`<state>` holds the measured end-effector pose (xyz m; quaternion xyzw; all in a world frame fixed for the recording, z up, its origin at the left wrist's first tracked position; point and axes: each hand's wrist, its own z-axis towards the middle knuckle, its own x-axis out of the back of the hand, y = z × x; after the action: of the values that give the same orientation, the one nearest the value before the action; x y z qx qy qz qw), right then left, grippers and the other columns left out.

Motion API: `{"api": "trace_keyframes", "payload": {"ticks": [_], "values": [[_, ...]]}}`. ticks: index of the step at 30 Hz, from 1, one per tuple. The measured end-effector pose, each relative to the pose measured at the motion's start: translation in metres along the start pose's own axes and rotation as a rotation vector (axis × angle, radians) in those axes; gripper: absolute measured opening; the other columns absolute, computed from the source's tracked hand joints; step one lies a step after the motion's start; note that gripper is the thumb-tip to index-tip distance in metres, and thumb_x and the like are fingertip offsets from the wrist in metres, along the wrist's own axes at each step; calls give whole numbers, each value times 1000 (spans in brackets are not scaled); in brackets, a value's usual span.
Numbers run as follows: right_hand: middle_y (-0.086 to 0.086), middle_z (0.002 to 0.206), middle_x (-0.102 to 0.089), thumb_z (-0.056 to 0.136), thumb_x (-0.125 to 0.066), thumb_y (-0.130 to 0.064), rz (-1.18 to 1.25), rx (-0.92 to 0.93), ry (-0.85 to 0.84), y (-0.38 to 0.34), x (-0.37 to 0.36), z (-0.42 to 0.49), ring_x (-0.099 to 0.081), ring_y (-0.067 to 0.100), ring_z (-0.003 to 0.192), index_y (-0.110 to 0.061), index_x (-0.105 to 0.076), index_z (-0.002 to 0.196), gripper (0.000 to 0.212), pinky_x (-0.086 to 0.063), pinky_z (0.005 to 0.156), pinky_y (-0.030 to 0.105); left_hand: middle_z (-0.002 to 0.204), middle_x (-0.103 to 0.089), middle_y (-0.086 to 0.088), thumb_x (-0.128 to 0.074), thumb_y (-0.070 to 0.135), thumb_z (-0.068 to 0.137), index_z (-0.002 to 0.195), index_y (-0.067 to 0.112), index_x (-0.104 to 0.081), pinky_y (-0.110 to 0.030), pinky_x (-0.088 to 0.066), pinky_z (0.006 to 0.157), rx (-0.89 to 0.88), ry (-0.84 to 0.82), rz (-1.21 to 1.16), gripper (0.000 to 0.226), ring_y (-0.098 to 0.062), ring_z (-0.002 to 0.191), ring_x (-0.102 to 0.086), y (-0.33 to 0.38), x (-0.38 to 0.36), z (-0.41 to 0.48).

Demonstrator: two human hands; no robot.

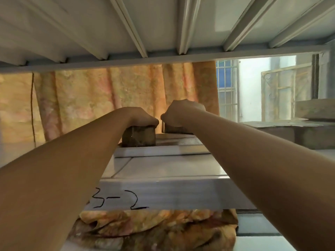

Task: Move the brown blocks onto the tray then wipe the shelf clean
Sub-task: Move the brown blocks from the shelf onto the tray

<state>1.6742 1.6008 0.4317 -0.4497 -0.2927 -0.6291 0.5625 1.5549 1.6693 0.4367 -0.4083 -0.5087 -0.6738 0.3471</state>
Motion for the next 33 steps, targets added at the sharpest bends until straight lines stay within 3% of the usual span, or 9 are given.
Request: {"api": "trace_keyframes", "payload": {"ticks": [4,8,11,18,21,25,27,30,33], "values": [[9,121,-57,92,-42,-44,-2,-103,-44,-17,-13,1,-55,28,101,-16,-50,130,47,-43,78,35,87,-60,-9,-58,47,82,101,9,-62,-31,-46,75,-79,-2,-29,42,-25,79,-59,-12,-9,9],[11,124,-56,88,-45,-48,43,-200,-58,-28,-30,5,-51,34,112,-18,-54,125,49,-45,81,36,117,-59,-16,-55,49,86,121,3,-55,-29,-42,78,-182,-13,-26,58,-26,91,-54,-21,-17,17],[13,129,-54,86,-41,-56,83,-242,-74,-28,-34,7,-47,36,118,-19,-51,128,57,-44,84,38,127,-56,-13,-48,55,87,126,5,-52,-31,-41,86,-248,28,-51,64,-28,106,-55,-27,-23,25],[12,138,-52,75,-36,-77,105,-139,-167,-25,-33,9,-54,32,118,-12,-44,139,91,-45,98,41,123,-59,-16,-44,62,86,121,3,-58,-33,-41,83,-225,15,-169,70,-30,110,-56,-51,-19,26],[14,150,-38,87,-38,-65,173,-67,-264,-23,-28,8,-41,31,133,-9,-37,144,79,-35,107,39,122,-60,-11,-44,60,87,122,12,-59,-34,-46,79,-235,-62,-225,62,-28,109,-57,-59,-13,18],[12,153,-33,98,-34,-47,254,-19,-333,-12,-20,11,-32,29,139,-8,-38,143,60,-28,109,36,116,-64,-12,-50,55,87,115,12,-64,-38,-47,92,-281,-53,-243,53,-26,106,-59,-59,-13,13],[14,150,-38,99,-35,-47,256,-27,-303,-8,-20,16,-39,31,134,-8,-43,140,58,-33,106,38,120,-63,-12,-50,52,88,114,11,-65,-37,-44,97,-301,-33,-226,51,-26,109,-58,-59,-14,12],[12,121,-62,90,-46,-57,317,-57,-356,0,-26,24,-64,30,103,-13,-61,119,54,-55,86,43,124,-61,-10,-46,50,91,116,11,-64,-37,-42,100,-315,-20,-187,50,-24,112,-56,-57,-15,9],[7,112,-65,87,-47,-61,375,-55,-385,7,-31,27,-66,26,97,-18,-63,115,54,-58,73,37,124,-61,-6,-42,57,90,120,15,-62,-34,-43,98,-323,-26,-148,55,-22,111,-55,-56,-15,8]]}}
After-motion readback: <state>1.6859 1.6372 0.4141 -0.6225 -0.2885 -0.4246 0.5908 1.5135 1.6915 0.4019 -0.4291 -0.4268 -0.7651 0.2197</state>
